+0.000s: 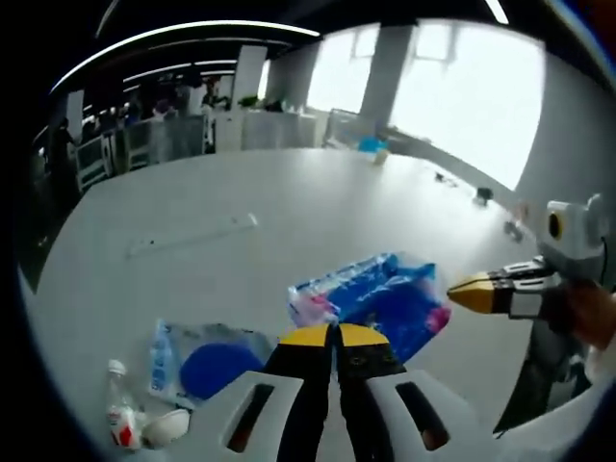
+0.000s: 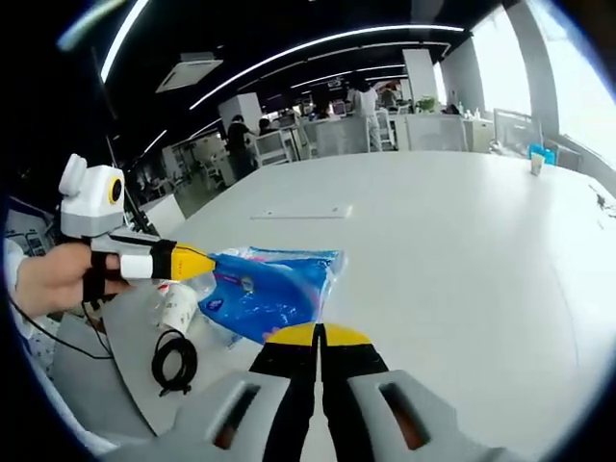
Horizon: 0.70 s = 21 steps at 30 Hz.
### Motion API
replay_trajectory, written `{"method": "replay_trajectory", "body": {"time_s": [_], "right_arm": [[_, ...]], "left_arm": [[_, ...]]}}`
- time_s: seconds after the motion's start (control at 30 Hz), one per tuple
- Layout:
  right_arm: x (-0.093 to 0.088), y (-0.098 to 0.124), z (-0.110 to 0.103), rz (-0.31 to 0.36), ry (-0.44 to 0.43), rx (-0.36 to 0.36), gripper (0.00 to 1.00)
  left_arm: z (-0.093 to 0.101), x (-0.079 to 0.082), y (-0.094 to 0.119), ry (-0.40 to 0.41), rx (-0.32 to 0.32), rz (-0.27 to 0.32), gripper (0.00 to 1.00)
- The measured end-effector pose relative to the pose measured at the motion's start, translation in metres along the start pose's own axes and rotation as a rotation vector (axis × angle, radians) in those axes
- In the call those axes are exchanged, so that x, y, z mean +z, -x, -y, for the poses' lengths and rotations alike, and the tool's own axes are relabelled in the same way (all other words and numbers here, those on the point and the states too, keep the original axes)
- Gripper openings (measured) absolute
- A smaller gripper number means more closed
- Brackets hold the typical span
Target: Arrange the tabletop items into an orderly group along one side of the table until the central work area is clear of visible clutter.
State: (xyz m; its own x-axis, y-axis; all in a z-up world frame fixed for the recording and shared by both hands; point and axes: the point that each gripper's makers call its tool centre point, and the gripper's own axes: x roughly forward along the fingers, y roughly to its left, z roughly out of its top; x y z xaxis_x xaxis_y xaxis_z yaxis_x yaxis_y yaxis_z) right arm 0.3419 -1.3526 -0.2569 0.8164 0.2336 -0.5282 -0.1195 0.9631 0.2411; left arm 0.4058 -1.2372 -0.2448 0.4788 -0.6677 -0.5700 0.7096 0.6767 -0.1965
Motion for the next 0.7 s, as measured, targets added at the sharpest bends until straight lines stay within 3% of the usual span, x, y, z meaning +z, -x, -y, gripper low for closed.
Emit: {"method": "replay_trajectory", "body": {"time_s": [0.7], "right_arm": [[-0.004,-0.009,0.035,-0.023,-0.012,-0.017,0.0]], "left_arm": [[0.01,-0.005,-0.037,0.009,-0.006,-0.053,0.0]]}}
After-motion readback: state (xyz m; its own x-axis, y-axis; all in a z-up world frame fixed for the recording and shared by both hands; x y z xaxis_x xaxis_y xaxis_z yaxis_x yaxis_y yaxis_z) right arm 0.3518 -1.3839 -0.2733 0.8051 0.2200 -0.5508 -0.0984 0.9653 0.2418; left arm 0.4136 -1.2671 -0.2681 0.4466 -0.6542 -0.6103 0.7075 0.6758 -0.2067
